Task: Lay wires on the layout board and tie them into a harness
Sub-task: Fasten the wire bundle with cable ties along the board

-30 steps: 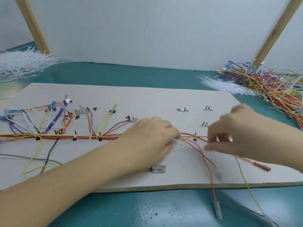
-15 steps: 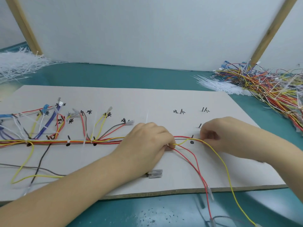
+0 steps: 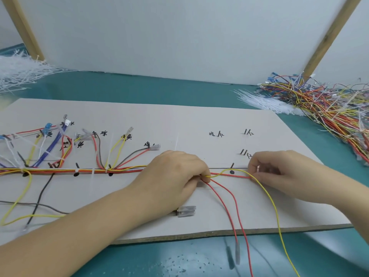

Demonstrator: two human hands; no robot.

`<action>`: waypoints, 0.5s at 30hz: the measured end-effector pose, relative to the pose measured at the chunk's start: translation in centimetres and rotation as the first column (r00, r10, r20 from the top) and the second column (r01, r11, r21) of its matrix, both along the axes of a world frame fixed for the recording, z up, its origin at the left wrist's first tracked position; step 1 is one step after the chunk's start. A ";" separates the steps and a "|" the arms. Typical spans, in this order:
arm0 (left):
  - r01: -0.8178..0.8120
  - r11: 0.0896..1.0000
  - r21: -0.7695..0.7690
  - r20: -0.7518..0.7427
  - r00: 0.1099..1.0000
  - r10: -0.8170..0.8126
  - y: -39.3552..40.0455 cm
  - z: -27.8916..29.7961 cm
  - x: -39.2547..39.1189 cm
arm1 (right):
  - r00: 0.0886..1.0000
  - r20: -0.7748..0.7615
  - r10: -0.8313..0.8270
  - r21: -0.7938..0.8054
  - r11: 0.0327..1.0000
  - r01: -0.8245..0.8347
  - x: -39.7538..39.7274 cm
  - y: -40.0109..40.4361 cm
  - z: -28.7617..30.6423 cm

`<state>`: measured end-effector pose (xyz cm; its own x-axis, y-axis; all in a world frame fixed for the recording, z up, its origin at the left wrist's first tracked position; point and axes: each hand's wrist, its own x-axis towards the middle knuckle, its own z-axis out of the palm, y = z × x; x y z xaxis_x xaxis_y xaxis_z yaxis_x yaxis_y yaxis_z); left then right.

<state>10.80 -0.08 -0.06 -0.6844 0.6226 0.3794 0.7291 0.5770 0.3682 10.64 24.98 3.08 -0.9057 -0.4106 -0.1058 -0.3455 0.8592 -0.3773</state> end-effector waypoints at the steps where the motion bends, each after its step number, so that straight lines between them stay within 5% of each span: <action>1: -0.001 1.000 -0.009 -0.012 1.000 0.001 0.0 0.0 0.0 | 0.999 -0.007 -0.035 -0.005 0.999 0.035 -0.5 0.3 -0.1; 12: -0.023 1.000 -0.012 -0.050 0.999 0.023 0.1 -0.1 0.0 | 0.958 0.075 -0.277 0.002 0.961 0.278 -7.4 4.2 1.3; 15: -0.025 1.000 -0.007 -0.049 0.998 0.024 0.1 0.0 0.0 | 0.933 0.211 -0.291 -0.225 0.914 0.336 -8.8 4.9 1.6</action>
<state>10.83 0.05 -0.09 -0.6801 0.6088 0.4085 0.7318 0.5975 0.3279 1.80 29.87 4.63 -0.9697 -0.1414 -0.1993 0.0147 0.7804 -0.6251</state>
